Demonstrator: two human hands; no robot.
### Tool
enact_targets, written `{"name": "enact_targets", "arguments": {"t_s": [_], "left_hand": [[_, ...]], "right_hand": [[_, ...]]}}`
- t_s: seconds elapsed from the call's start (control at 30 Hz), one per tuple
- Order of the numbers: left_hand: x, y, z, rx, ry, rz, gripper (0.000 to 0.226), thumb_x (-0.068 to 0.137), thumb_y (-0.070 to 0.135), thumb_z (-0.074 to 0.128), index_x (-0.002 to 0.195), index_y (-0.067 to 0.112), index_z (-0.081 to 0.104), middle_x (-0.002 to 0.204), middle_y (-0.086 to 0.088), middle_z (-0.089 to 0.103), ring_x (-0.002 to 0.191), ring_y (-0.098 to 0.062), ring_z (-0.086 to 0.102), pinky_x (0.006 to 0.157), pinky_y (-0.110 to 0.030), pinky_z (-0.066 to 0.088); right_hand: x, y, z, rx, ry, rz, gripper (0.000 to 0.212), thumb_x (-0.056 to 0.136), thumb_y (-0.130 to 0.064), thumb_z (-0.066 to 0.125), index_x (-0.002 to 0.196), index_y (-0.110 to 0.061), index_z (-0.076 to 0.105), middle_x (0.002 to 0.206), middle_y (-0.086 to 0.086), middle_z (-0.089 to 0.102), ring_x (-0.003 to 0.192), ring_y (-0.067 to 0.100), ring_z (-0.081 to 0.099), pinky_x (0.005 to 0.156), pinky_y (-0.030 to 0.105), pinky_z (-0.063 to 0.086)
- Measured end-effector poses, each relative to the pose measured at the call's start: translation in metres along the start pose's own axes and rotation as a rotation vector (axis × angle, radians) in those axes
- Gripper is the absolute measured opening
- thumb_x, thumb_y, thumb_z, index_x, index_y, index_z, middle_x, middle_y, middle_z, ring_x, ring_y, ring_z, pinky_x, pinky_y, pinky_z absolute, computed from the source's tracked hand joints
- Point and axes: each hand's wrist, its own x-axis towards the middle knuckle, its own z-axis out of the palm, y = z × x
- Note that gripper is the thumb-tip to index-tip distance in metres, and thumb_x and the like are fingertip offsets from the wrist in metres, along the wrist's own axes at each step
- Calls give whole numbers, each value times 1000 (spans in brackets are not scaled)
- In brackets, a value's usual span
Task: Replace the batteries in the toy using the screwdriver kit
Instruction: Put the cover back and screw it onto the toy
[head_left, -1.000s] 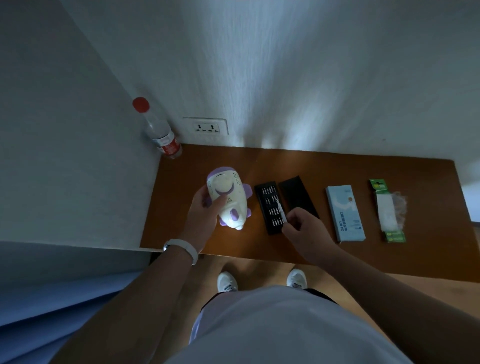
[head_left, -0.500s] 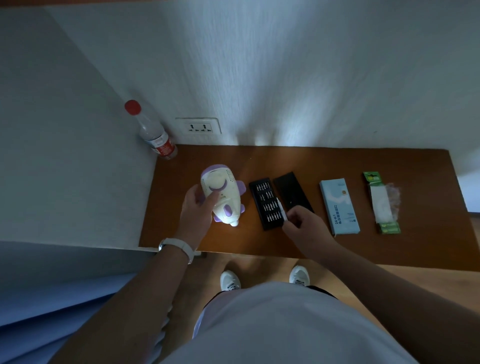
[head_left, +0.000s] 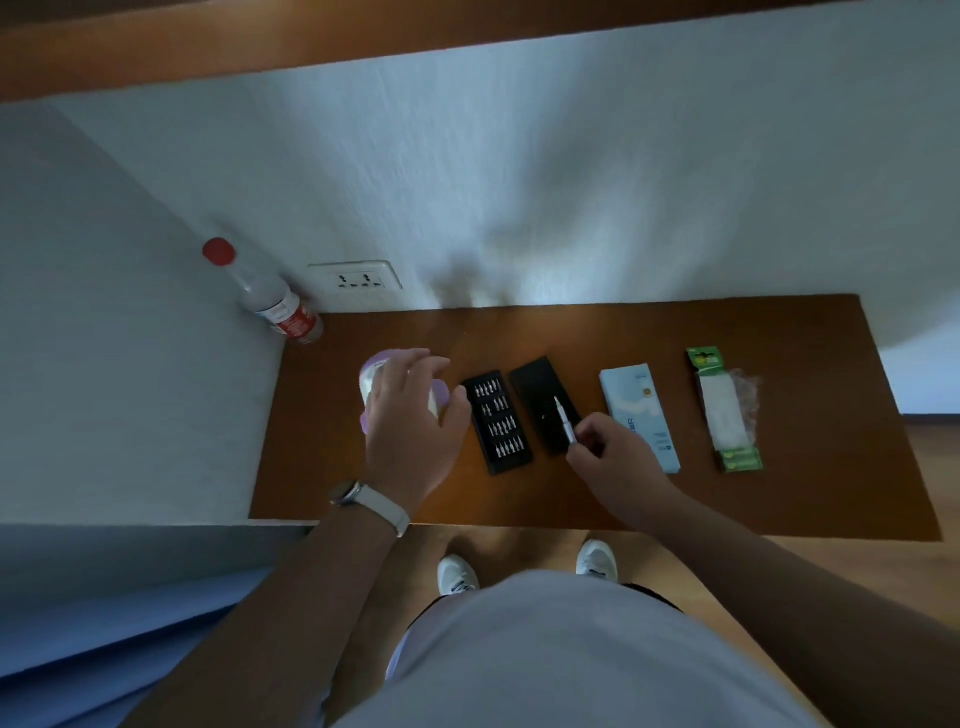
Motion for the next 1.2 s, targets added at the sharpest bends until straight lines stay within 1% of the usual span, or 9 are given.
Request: {"name": "enact_targets", "arguments": {"t_s": [0.1, 0.17, 0.27, 0.43, 0.5, 0.57, 0.67, 0.9, 1.2], "left_hand": [[3, 20, 23, 40, -95, 15, 31, 90, 30, 60, 114, 10, 66, 119, -6, 61, 113, -21, 52, 97, -36, 43], [3, 27, 41, 81, -188, 50, 27, 92, 27, 63, 113, 10, 66, 115, -5, 63, 107, -21, 55, 91, -32, 44], [3, 33, 71, 122, -331, 70, 24, 94, 25, 64, 113, 11, 69, 112, -6, 66, 102, -20, 57, 82, -26, 39], [9, 30, 116, 229, -521, -20, 26, 99, 30, 58, 116, 15, 69, 111, -2, 65, 106, -20, 59, 82, -32, 50], [11, 28, 128, 289, -567, -51, 26, 99, 32, 57, 115, 16, 69, 109, -1, 65, 103, -20, 60, 83, -36, 54], [12, 26, 136, 337, -602, -82, 27, 99, 34, 56, 114, 16, 69, 106, -2, 64, 100, -21, 60, 82, -39, 55], [13, 24, 145, 421, -643, -92, 27, 99, 36, 55, 111, 16, 69, 102, -2, 63, 98, -22, 60, 81, -39, 55], [16, 27, 160, 486, -610, -119, 26, 98, 39, 59, 103, 15, 69, 97, -3, 64, 91, -23, 62, 75, -40, 55], [28, 42, 170, 582, -715, -247, 27, 104, 33, 52, 115, 15, 70, 119, -6, 65, 111, -27, 62, 94, -44, 53]], "right_hand": [[-2, 11, -17, -11, 38, 12, 10, 90, -28, 59, 81, -27, 56, 66, -5, 58, 54, 1, 51, 49, 19, 40], [-4, 19, -27, -8, 51, 36, 9, 90, -28, 59, 82, -27, 56, 69, -5, 59, 59, 5, 51, 52, 22, 41], [-7, 35, -41, 0, 77, 59, 11, 88, -27, 61, 79, -27, 55, 70, -5, 60, 59, 5, 51, 51, 19, 39], [-10, 55, -62, 25, 88, 102, 10, 88, -25, 62, 80, -23, 55, 80, -2, 66, 66, 17, 61, 53, 29, 47], [-11, 63, -69, 31, 89, 106, 12, 88, -24, 61, 79, -23, 54, 81, -6, 67, 68, 11, 64, 52, 28, 49], [-13, 70, -76, 49, 94, 101, 11, 89, -22, 61, 80, -21, 55, 75, -13, 62, 64, -4, 62, 44, 15, 43], [-15, 78, -85, 65, 113, 103, 11, 90, -18, 62, 81, -20, 56, 70, -17, 56, 58, -18, 54, 42, 7, 37], [-19, 97, -102, 66, 101, 136, 11, 88, -22, 63, 79, -24, 57, 64, -10, 59, 52, -4, 49, 44, 12, 37], [-25, 115, -118, 94, 69, 155, 11, 87, -21, 59, 78, -26, 56, 62, -9, 55, 50, 0, 43, 48, 21, 35]]}}
